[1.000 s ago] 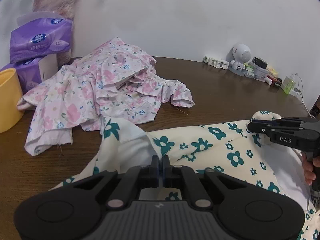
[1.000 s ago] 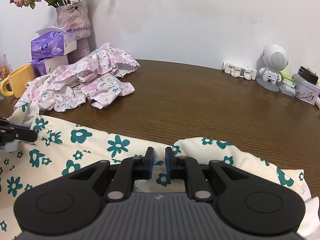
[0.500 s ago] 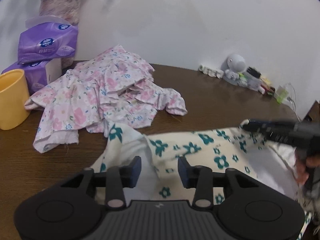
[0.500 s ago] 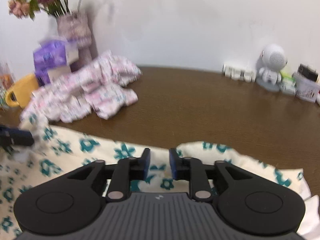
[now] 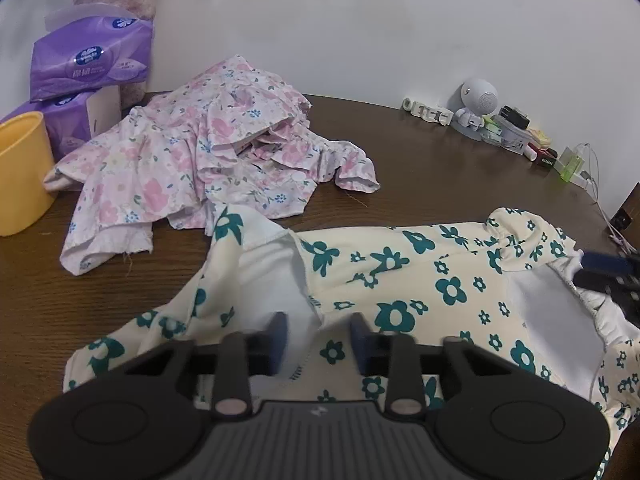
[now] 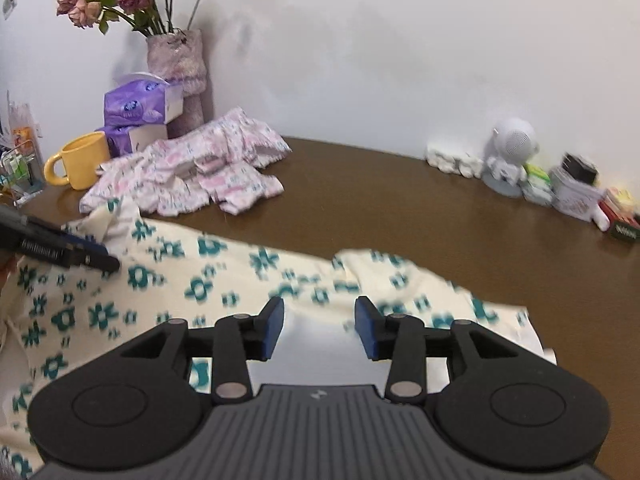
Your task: Fold clothes
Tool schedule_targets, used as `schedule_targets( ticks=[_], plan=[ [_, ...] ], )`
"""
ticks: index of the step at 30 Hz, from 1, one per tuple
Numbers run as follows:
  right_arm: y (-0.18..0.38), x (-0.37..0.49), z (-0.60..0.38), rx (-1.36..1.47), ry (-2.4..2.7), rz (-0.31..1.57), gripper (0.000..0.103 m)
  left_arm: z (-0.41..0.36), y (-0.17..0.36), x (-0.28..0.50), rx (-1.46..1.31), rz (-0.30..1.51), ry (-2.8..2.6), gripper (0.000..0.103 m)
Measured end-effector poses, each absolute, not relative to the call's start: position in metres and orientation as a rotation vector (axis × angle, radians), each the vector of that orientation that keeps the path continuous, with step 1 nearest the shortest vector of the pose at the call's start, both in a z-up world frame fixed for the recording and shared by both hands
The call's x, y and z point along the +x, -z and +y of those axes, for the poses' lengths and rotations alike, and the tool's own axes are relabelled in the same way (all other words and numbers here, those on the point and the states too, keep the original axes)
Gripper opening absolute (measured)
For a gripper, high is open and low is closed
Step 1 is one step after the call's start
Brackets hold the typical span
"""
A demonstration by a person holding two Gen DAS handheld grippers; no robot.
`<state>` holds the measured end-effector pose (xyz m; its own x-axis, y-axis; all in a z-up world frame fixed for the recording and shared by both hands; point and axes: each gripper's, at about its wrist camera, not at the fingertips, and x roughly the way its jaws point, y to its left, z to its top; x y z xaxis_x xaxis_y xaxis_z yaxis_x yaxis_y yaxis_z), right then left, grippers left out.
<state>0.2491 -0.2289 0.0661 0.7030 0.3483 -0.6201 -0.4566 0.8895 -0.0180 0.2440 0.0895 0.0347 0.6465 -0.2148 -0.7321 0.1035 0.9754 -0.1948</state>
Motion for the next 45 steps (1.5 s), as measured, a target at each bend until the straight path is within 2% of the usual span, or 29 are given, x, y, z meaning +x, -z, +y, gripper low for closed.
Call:
schedule_targets(
  ticks=[1, 5, 17, 20, 21, 22, 23, 24, 25, 27, 28, 30, 35, 45],
  plan=[
    [-0.064, 0.244, -0.233, -0.169, -0.443, 0.657, 0.04, 0.089, -0.034, 0.245, -0.136, 0.854, 0.185, 0.01],
    [-0.055, 0.226, -0.248, -0.143, -0.42, 0.672, 0.04, 0.086, -0.034, 0.241, -0.095, 0.854, 0.176, 0.001],
    [-0.037, 0.196, -0.284, -0.049, -0.337, 0.695, 0.04, 0.085, -0.035, 0.23, -0.049, 0.854, 0.149, 0.0],
    [-0.034, 0.19, -0.288, -0.031, -0.329, 0.695, 0.04, 0.084, -0.038, 0.226, -0.056, 0.834, 0.14, 0.003],
    [-0.034, 0.189, -0.288, -0.027, -0.329, 0.695, 0.04, 0.085, -0.04, 0.224, -0.065, 0.823, 0.138, 0.013],
    [-0.033, 0.187, -0.289, -0.022, -0.328, 0.694, 0.04, 0.086, -0.044, 0.22, -0.08, 0.808, 0.137, 0.034],
    [-0.034, 0.185, -0.289, -0.018, -0.328, 0.69, 0.04, 0.087, -0.049, 0.215, -0.095, 0.787, 0.135, 0.046],
    [-0.035, 0.182, -0.29, -0.011, -0.328, 0.684, 0.043, 0.088, -0.055, 0.208, -0.106, 0.755, 0.13, 0.064],
    [-0.037, 0.18, -0.291, -0.004, -0.329, 0.677, 0.046, 0.089, -0.061, 0.2, -0.113, 0.719, 0.122, 0.076],
    [-0.04, 0.174, -0.292, 0.009, -0.327, 0.659, 0.063, 0.091, -0.072, 0.183, -0.124, 0.654, 0.098, 0.09],
    [-0.042, 0.171, -0.293, 0.01, -0.327, 0.653, 0.068, 0.092, -0.076, 0.174, -0.129, 0.625, 0.087, 0.093],
    [-0.046, 0.164, -0.294, 0.011, -0.328, 0.64, 0.083, 0.093, -0.083, 0.156, -0.136, 0.583, 0.068, 0.095],
    [-0.05, 0.144, -0.296, 0.012, -0.333, 0.631, 0.099, 0.094, -0.086, 0.112, -0.145, 0.544, 0.053, 0.098],
    [-0.049, 0.1, -0.303, 0.051, -0.302, 0.623, 0.102, 0.083, -0.071, 0.037, -0.18, 0.538, 0.002, 0.099]
  ],
)
